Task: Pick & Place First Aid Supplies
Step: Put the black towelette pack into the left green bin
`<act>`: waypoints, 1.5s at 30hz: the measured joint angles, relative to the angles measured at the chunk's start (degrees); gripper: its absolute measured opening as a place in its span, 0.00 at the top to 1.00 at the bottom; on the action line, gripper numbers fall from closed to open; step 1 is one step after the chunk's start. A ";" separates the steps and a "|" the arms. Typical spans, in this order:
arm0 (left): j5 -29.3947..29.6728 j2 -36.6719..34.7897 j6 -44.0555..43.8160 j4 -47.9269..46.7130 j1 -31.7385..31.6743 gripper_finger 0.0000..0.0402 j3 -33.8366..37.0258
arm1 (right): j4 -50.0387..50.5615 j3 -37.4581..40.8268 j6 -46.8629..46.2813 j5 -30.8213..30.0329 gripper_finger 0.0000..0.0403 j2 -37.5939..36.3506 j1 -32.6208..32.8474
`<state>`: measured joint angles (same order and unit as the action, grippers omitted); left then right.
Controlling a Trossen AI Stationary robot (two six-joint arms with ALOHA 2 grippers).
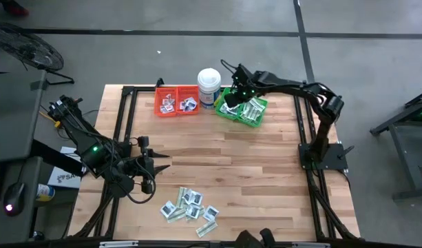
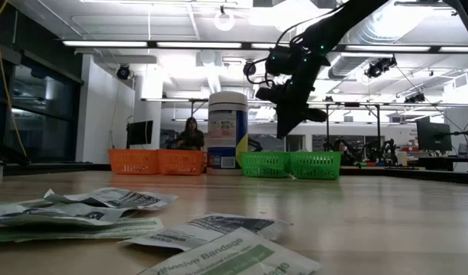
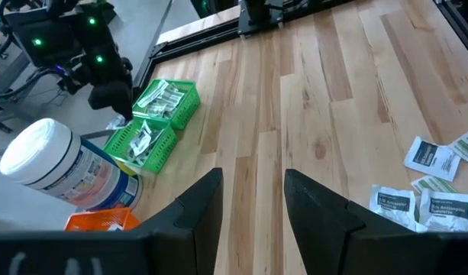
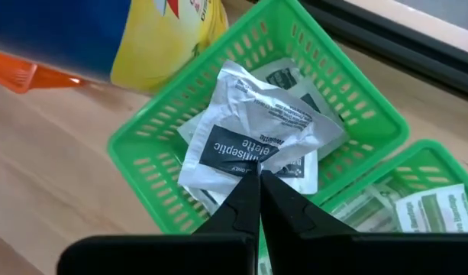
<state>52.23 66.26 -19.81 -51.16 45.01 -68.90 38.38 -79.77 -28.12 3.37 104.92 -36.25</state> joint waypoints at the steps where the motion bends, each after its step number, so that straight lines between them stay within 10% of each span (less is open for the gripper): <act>1: 0.00 0.00 0.00 0.01 0.00 0.66 0.00 | -0.12 0.00 0.02 0.00 1.00 0.00 0.00; 21: -0.78 0.00 -0.04 0.00 0.00 0.66 0.00 | 2.46 0.00 4.58 8.53 0.64 -1.44 0.35; 34: -4.63 -0.01 -1.36 0.05 0.00 0.66 0.00 | 5.78 0.00 11.67 8.05 0.61 -10.04 11.20; 45: -20.92 6.54 -5.58 2.59 -6.33 0.66 0.00 | 16.37 0.00 4.07 -7.23 0.62 -14.60 25.63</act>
<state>31.30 72.80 -25.39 -48.57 38.69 -68.90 54.75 -79.77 -24.04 -3.85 90.32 -10.62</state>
